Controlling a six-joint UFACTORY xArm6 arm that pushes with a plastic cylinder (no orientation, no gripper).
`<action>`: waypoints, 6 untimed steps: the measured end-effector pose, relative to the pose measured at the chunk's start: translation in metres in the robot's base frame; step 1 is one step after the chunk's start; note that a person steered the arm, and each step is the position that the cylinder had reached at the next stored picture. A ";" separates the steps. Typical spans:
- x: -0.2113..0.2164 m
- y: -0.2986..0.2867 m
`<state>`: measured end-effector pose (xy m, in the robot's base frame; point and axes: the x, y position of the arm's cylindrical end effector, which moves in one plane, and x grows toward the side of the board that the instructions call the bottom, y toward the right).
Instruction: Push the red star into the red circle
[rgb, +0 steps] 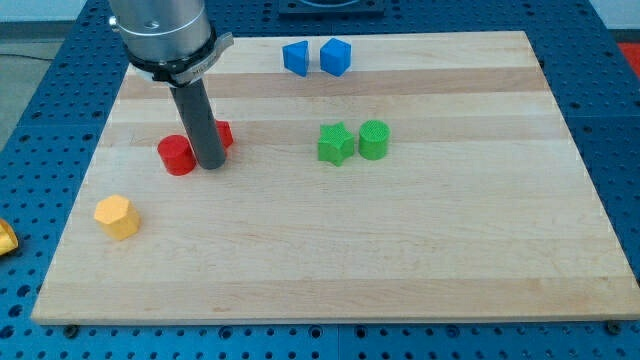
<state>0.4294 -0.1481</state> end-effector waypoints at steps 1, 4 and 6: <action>-0.030 0.035; -0.051 0.019; -0.041 -0.007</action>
<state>0.3882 -0.1554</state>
